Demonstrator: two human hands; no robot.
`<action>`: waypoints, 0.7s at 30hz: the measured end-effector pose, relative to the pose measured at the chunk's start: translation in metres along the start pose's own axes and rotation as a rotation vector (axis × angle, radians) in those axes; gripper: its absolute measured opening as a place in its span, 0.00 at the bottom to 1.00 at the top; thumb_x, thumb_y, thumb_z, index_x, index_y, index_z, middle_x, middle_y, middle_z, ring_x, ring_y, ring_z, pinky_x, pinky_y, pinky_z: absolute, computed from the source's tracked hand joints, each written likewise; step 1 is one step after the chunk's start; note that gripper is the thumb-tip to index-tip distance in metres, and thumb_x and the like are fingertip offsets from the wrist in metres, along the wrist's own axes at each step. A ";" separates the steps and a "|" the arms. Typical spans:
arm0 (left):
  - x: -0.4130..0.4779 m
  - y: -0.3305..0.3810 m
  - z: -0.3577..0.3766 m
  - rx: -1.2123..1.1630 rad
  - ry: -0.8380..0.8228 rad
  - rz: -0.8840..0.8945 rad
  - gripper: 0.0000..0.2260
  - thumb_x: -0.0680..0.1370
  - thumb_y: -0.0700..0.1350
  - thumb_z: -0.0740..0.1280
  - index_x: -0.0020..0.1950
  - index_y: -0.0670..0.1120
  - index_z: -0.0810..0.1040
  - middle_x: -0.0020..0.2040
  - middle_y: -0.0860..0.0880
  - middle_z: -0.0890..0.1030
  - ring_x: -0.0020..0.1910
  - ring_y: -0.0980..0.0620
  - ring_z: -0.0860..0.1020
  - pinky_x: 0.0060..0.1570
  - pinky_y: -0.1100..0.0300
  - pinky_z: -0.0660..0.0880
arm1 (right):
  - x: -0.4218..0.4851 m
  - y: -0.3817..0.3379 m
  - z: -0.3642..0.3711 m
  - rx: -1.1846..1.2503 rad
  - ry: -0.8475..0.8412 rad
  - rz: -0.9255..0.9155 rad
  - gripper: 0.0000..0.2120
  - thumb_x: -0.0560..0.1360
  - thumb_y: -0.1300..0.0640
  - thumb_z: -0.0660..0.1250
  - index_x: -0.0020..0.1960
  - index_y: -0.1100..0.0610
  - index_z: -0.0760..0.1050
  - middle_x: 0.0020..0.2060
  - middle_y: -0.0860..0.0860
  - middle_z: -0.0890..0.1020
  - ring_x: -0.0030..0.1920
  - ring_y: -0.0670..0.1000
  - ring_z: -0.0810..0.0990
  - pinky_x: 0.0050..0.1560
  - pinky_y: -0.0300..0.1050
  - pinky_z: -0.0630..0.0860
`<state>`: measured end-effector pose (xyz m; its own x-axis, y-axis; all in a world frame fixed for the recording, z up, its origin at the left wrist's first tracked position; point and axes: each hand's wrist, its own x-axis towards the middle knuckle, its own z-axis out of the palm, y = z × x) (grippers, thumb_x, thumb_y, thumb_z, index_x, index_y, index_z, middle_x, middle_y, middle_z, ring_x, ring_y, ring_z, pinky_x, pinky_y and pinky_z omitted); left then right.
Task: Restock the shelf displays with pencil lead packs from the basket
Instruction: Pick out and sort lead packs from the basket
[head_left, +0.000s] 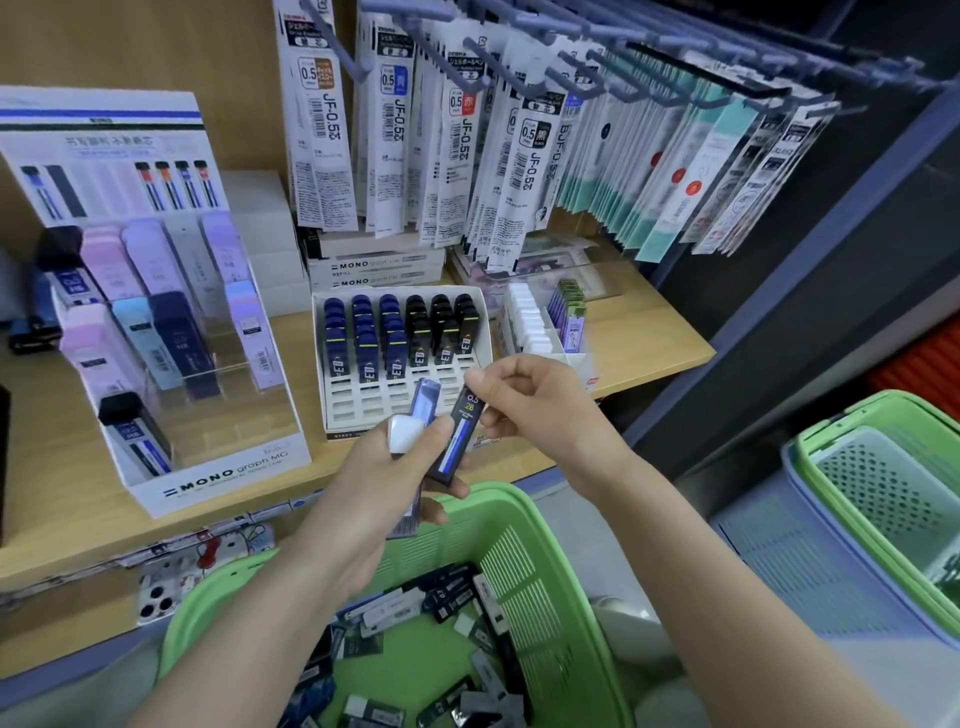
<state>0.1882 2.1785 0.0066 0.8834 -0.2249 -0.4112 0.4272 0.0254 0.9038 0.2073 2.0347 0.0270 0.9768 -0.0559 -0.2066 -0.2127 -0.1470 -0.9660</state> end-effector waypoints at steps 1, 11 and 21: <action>0.000 0.000 -0.003 0.038 0.035 0.006 0.13 0.78 0.52 0.62 0.51 0.43 0.77 0.32 0.47 0.81 0.21 0.56 0.72 0.24 0.63 0.68 | 0.000 -0.001 0.001 0.018 -0.017 -0.002 0.05 0.74 0.60 0.68 0.44 0.61 0.74 0.31 0.52 0.77 0.26 0.42 0.76 0.32 0.33 0.76; -0.014 0.004 -0.049 0.137 0.289 0.105 0.12 0.80 0.50 0.61 0.46 0.41 0.74 0.32 0.46 0.74 0.16 0.59 0.66 0.17 0.69 0.61 | 0.011 -0.009 0.025 0.059 0.075 -0.150 0.04 0.75 0.64 0.66 0.45 0.56 0.74 0.37 0.51 0.78 0.32 0.46 0.80 0.40 0.38 0.80; -0.029 0.015 -0.108 -0.058 0.511 0.148 0.05 0.80 0.41 0.60 0.45 0.44 0.66 0.29 0.48 0.67 0.17 0.58 0.62 0.16 0.68 0.59 | 0.029 -0.029 0.097 -0.160 0.066 -0.444 0.10 0.74 0.62 0.68 0.44 0.48 0.73 0.39 0.47 0.80 0.41 0.52 0.82 0.48 0.51 0.80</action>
<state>0.1899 2.2903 0.0198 0.9100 0.2875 -0.2987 0.2885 0.0784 0.9543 0.2440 2.1335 0.0339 0.9715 -0.0153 0.2365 0.2193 -0.3206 -0.9215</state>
